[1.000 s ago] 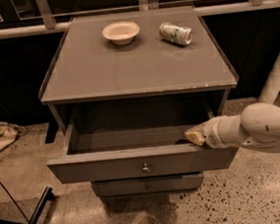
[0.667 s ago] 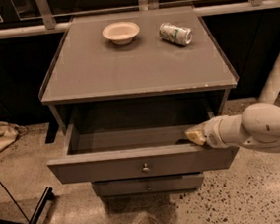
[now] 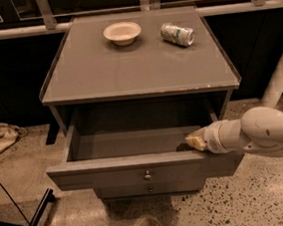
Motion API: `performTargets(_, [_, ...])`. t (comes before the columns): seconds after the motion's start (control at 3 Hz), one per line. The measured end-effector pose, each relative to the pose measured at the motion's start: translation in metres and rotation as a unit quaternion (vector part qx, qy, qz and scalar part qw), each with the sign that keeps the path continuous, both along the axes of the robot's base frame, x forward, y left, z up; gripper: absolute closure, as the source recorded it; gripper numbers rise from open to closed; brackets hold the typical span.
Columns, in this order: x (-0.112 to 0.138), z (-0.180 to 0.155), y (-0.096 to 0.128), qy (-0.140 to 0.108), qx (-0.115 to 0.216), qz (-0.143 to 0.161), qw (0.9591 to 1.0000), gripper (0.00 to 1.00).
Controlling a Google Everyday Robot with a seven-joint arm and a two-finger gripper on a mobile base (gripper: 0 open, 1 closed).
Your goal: Open top drawer
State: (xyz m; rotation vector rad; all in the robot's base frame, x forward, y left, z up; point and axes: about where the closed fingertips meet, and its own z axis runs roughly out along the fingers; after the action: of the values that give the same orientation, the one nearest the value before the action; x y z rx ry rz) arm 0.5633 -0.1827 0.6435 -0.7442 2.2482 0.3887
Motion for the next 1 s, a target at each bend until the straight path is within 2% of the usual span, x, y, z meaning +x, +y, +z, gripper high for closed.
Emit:
performTargets(0.33, [-0.015,-0.005,0.003,-0.002,0.005,-0.01,0.9999,1.0])
performTargets(0.67, [-0.015,-0.005,0.004,-0.003,0.006,-0.012,0.9999,1.0])
performTargets(1.0, [-0.027,0.013,0.002,-0.037,-0.002,-0.034,0.9987,1.0])
